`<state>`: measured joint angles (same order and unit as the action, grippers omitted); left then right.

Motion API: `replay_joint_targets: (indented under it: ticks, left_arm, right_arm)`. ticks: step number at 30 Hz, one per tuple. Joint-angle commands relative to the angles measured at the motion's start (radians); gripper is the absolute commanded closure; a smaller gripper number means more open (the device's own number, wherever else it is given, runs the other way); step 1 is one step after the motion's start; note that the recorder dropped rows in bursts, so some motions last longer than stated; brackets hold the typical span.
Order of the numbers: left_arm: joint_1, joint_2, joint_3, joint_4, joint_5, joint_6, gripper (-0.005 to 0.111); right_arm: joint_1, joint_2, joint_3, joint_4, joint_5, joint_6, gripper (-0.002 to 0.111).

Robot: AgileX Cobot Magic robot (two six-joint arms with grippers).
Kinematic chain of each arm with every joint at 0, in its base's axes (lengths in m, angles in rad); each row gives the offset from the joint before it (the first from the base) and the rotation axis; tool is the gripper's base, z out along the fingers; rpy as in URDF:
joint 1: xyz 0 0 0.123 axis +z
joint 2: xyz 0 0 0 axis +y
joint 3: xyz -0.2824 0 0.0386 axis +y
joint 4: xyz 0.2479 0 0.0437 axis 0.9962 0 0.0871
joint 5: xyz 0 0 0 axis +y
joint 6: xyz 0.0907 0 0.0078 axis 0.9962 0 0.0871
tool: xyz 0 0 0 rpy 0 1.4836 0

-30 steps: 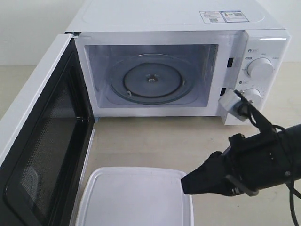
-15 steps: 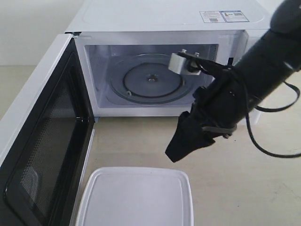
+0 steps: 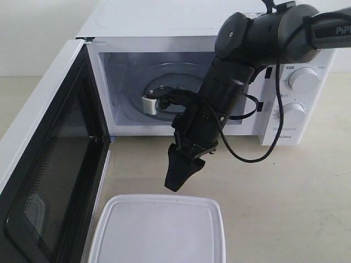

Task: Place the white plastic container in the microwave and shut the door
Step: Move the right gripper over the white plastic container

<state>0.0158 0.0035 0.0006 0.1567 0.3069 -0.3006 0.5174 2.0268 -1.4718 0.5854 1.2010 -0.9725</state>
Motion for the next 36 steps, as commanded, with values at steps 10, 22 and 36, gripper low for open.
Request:
replay_joint_targets:
  ticks: [10, 22, 36]
  left_arm:
    - [0.002, -0.003, -0.001, -0.004, 0.0, 0.004, 0.102]
    - [0.002, -0.003, -0.001, -0.004, 0.0, 0.004, 0.102]
    - [0.002, -0.003, -0.001, -0.004, 0.0, 0.004, 0.102]
  right_arm:
    - [0.03, 0.079, -0.007, 0.04, -0.042, -0.102, 0.057]
    - [0.03, 0.079, -0.007, 0.035, -0.053, -0.119, 0.057]
    - [0.033, 0.108, -0.007, -0.005, 0.02, -0.136, 0.07]
